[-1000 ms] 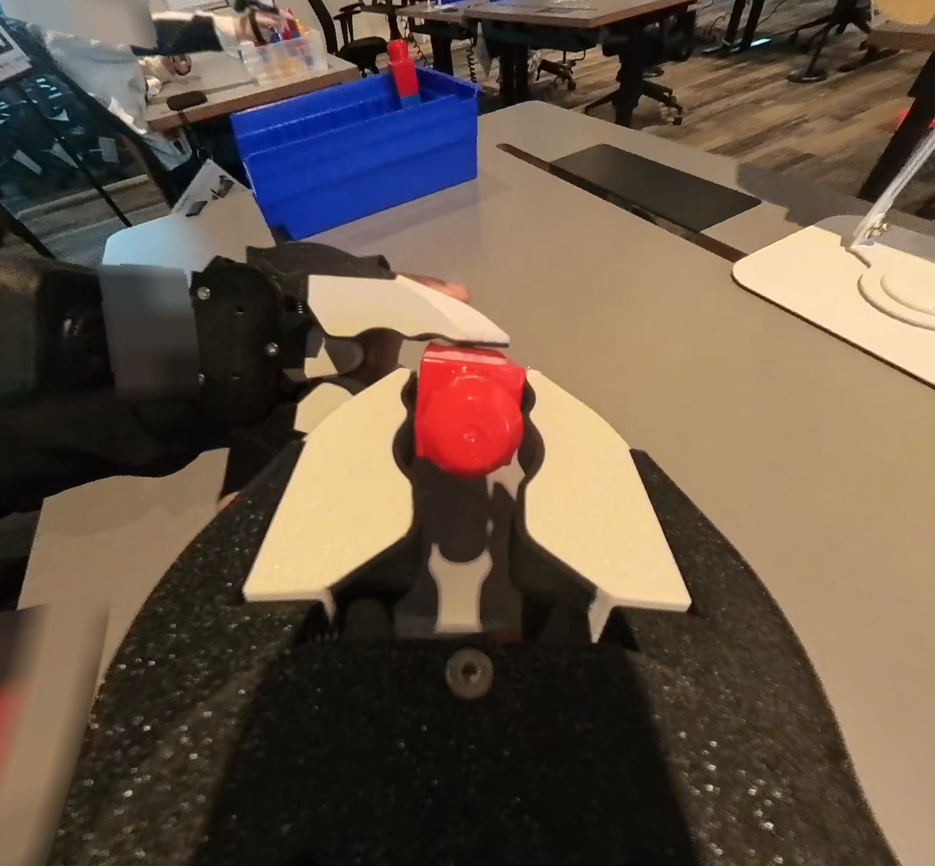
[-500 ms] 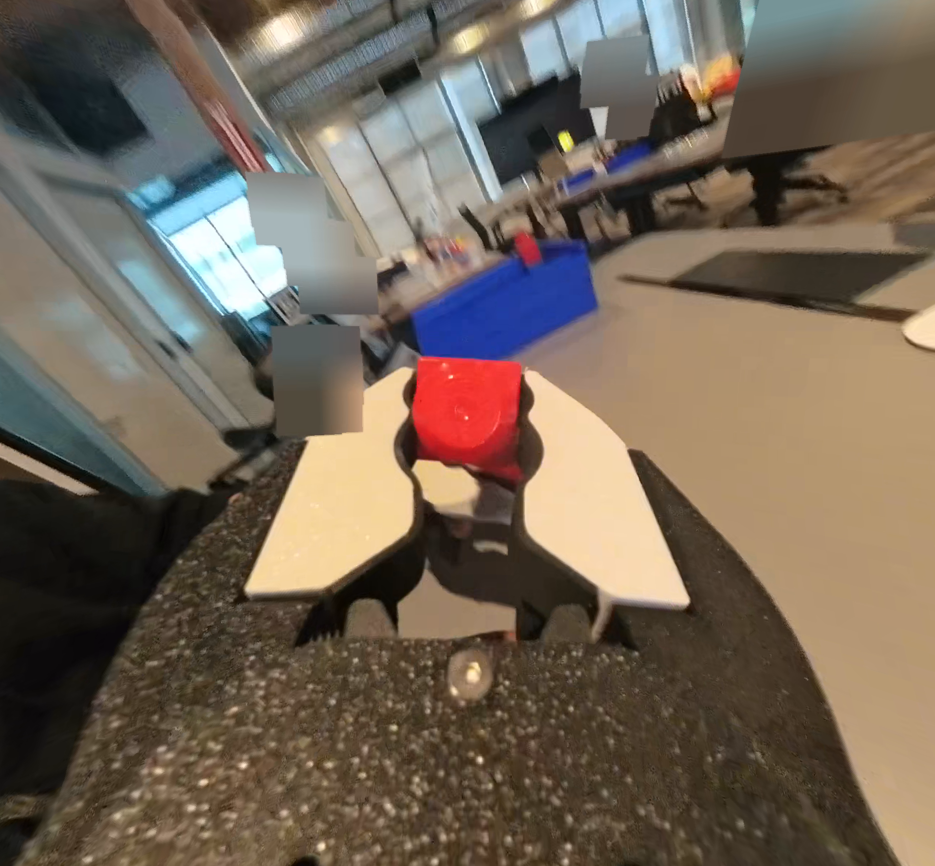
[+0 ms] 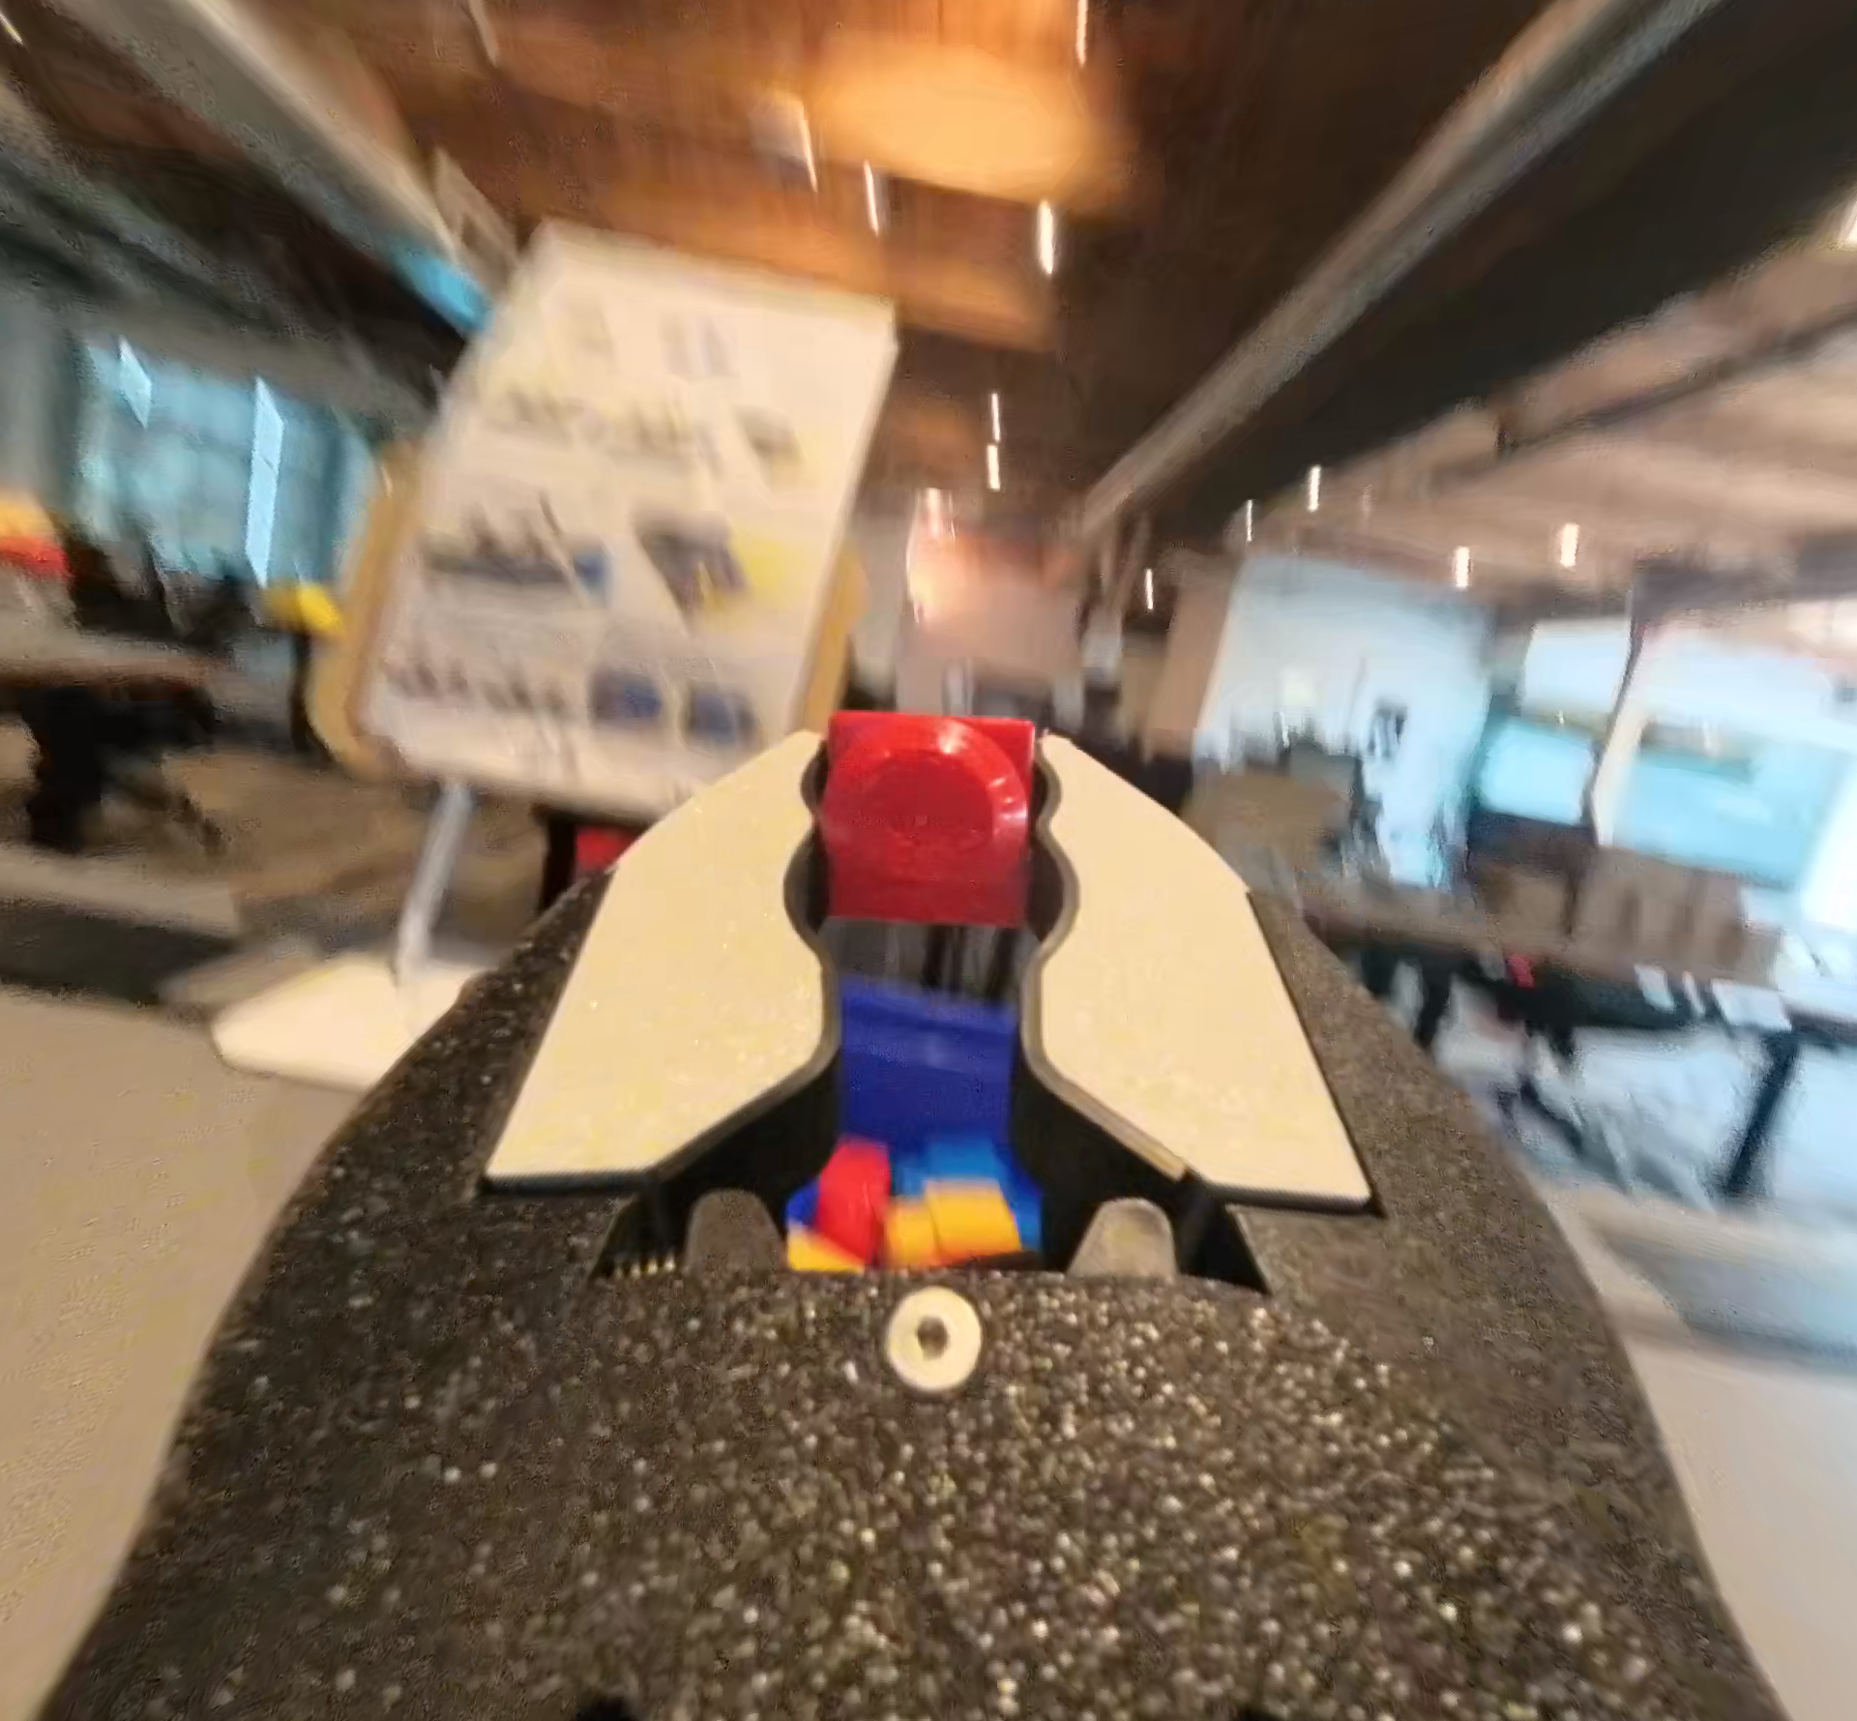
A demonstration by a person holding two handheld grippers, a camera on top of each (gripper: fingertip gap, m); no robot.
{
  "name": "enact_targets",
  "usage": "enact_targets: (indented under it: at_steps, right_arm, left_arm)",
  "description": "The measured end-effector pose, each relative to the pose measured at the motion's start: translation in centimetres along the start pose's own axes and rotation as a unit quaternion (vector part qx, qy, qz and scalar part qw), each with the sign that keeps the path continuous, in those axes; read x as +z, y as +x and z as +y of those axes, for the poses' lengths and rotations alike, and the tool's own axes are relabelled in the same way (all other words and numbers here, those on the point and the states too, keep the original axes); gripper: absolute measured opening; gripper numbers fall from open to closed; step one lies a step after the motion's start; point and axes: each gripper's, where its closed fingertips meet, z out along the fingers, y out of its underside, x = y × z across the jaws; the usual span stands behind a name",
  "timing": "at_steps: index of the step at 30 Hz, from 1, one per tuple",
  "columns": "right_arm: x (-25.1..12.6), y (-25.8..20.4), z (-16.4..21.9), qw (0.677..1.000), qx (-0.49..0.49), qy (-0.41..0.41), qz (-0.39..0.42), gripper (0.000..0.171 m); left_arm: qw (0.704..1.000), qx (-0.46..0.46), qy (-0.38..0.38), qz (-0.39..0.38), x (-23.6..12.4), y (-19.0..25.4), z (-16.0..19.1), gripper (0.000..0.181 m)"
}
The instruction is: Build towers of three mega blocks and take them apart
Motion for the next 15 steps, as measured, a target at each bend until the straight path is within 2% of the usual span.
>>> enact_targets:
  at_steps: [2,3,4,5,7,11,15]
  right_arm:
    - [1.5,0.8,6.9,0.987,0.000,-0.160,-0.010,0.038]
    - [1.7,0.9,9.8,0.975,0.012,-0.222,-0.023,0.056]
    - [1.7,1.2,11.7,0.966,0.028,-0.256,-0.024,0.066]
    - [1.6,1.5,12.4,0.963,0.047,-0.263,-0.023,0.065]
    - [1.5,2.3,11.3,0.968,0.090,-0.234,-0.015,0.062]
    - [1.2,1.7,6.1,0.978,0.153,-0.132,-0.045,0.050]
    - [0.4,-5.5,3.2,0.956,0.180,-0.113,-0.203,0.045]
  left_arm:
    - [1.000,0.003,-0.003,0.001,0.1,0.1,0.0,0.035]
    - [1.000,0.004,-0.003,0.001,0.0,0.1,0.1,0.035]
    - [1.000,0.004,-0.004,0.000,0.0,0.0,0.1,0.036]
    - [1.000,0.003,-0.004,-0.001,-0.1,-0.1,0.0,0.035]
    - [1.000,0.001,-0.004,-0.002,-0.1,-0.3,0.0,0.035]
    - [1.000,0.000,-0.008,-0.003,0.0,-0.3,0.1,0.036]
    - [1.000,0.009,-0.011,-0.006,0.1,-0.1,0.2,0.036]
